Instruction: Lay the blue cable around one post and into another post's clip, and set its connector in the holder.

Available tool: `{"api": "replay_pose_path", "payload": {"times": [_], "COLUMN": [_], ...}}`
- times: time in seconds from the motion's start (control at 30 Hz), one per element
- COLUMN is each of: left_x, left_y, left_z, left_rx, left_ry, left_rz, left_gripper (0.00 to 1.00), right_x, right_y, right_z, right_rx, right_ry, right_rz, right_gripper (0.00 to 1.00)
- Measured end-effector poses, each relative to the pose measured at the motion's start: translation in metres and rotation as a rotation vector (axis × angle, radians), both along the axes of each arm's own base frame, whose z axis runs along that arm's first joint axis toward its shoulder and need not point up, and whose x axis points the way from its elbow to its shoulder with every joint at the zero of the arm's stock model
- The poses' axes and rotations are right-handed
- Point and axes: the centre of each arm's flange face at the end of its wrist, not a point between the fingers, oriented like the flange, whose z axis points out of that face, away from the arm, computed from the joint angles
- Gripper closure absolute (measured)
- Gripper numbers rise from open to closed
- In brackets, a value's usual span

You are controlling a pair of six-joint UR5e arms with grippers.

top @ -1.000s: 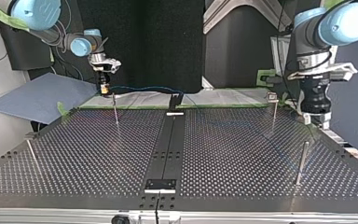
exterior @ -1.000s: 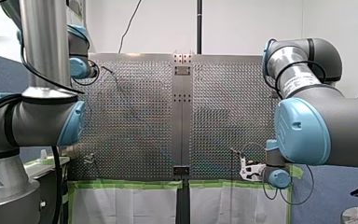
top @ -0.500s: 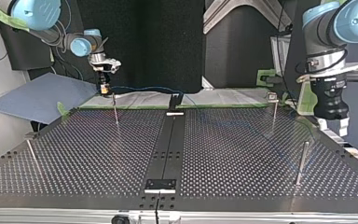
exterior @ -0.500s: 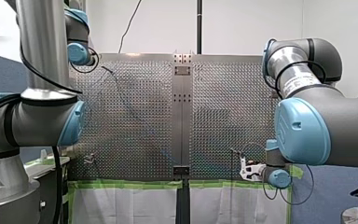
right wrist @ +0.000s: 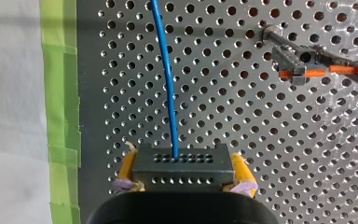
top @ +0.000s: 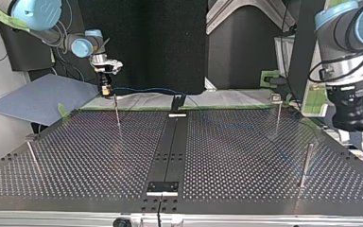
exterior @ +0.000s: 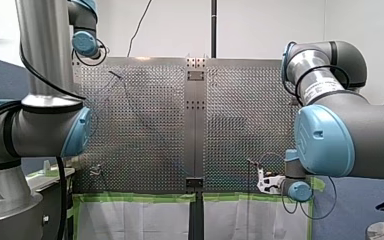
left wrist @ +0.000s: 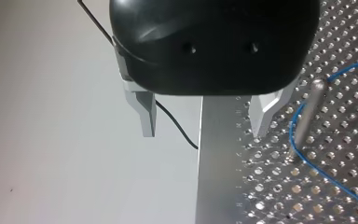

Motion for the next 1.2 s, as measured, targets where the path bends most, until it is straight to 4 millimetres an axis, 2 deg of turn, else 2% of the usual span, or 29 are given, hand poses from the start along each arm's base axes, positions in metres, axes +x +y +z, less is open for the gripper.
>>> {"api": "replay_pose_path", "payload": {"times": [0.2,0.83,1.2], "left_x": [0.001,-0.006,-0.013], "left_y": [-0.008,-0.025,-0.029], "left_z": [0.01,-0.012,0.0], "left_rx": [0.044,0.147,0.145], "left_ry": [0.031,0.248,0.294], "left_rz": [-0.028,-0.011,-0.023], "left_gripper": [0.0,0.0,0.0], "right_x": [0.0,0.0,0.0], "right_y": [0.0,0.0,0.0], "right_z": [0.0,0.0,0.0], "right_rx": [-0.001,0.003,0.002], "right_ry": [-0.008,-0.004,-0.004], "right_rz": [0.0,0.0,0.0], "right_gripper": [1.0,1.0,1.0]}}
